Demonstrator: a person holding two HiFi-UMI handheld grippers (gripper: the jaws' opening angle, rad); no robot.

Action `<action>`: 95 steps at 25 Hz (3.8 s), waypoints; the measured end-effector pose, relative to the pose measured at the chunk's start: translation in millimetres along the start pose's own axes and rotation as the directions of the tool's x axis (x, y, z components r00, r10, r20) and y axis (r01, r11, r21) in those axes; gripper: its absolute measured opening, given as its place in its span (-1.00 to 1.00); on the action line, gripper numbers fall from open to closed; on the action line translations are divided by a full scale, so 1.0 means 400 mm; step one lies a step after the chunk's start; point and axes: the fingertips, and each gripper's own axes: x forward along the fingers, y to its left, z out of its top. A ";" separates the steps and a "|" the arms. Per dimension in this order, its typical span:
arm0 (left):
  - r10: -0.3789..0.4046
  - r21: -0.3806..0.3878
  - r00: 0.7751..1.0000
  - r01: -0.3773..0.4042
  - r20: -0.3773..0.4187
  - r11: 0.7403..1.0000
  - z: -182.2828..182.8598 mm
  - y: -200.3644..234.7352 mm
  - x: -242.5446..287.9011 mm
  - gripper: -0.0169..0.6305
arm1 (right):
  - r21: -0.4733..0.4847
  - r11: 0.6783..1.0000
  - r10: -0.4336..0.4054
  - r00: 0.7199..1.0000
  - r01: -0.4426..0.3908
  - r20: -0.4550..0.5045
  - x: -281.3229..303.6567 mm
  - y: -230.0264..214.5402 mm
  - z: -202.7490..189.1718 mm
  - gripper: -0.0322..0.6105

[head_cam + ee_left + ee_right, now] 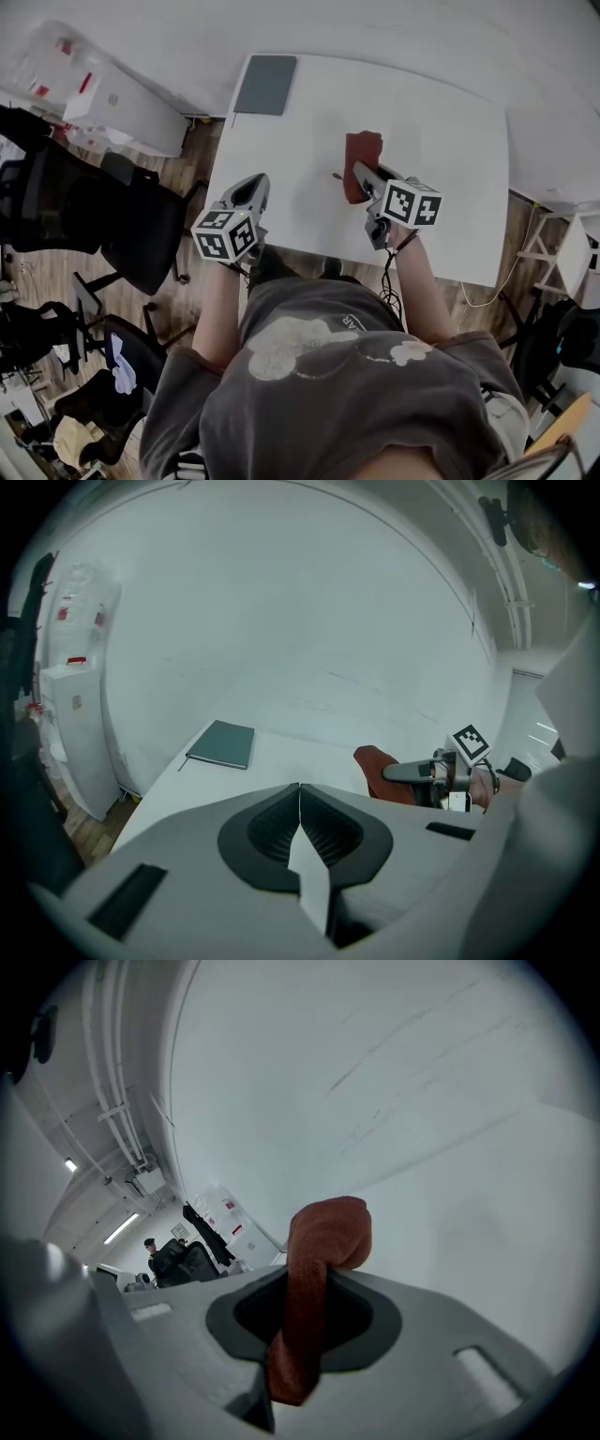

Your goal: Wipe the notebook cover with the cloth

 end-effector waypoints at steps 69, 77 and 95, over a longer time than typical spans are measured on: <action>-0.280 0.054 0.911 0.309 -0.304 0.949 0.129 0.670 0.453 -0.97 | 0.080 0.951 -0.301 0.953 0.297 0.039 0.686 0.137 0.137 -0.65; -0.264 0.057 0.910 0.297 -0.320 0.953 0.124 0.670 0.488 -0.97 | 0.084 0.957 -0.282 0.959 0.278 0.032 0.704 0.126 0.148 -0.65; -0.236 0.038 0.904 0.266 -0.355 0.963 0.119 0.672 0.510 -0.97 | 0.027 0.979 -0.204 0.979 0.203 0.026 0.797 0.146 0.227 -0.65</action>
